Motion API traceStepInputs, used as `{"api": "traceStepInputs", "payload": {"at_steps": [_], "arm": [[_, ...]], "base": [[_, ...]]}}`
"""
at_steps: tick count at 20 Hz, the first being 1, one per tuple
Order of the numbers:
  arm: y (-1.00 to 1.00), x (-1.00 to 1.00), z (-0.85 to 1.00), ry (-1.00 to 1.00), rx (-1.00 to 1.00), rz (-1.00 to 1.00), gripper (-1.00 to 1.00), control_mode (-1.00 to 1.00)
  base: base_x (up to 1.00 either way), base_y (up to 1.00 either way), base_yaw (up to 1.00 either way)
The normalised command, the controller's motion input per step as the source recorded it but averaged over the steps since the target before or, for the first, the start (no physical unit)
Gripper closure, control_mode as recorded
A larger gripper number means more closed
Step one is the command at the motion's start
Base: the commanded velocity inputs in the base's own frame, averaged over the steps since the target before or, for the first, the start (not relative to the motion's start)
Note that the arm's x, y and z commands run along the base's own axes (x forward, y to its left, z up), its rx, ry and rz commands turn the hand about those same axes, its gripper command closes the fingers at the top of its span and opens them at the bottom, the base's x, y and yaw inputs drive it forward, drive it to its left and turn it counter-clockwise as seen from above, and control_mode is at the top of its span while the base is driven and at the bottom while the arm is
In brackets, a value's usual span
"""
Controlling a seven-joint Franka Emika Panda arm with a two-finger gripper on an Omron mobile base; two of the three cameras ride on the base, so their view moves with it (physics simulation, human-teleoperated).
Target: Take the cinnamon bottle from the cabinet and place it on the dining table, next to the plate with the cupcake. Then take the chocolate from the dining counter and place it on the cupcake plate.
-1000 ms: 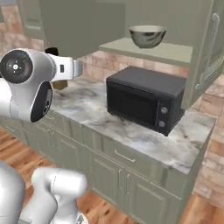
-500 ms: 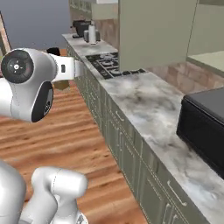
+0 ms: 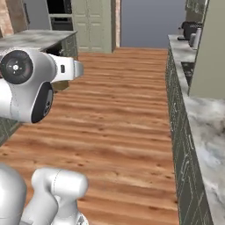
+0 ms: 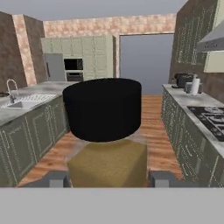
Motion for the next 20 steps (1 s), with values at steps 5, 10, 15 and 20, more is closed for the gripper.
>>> {"api": "traceStepInputs", "payload": {"at_steps": [5,10,15,20], "arm": [[0.0,0.0,0.0,0.0,0.0,0.0,1.0,1.0],[0.0,0.0,0.0,0.0,0.0,0.0,1.0,1.0],[0.0,0.0,0.0,0.0,0.0,0.0,1.0,1.0],[0.0,0.0,0.0,0.0,0.0,0.0,1.0,1.0]], "base": [[0.87,0.0,0.59],[0.84,0.16,0.6],[0.53,0.48,0.7],[0.25,0.53,0.77]]}}
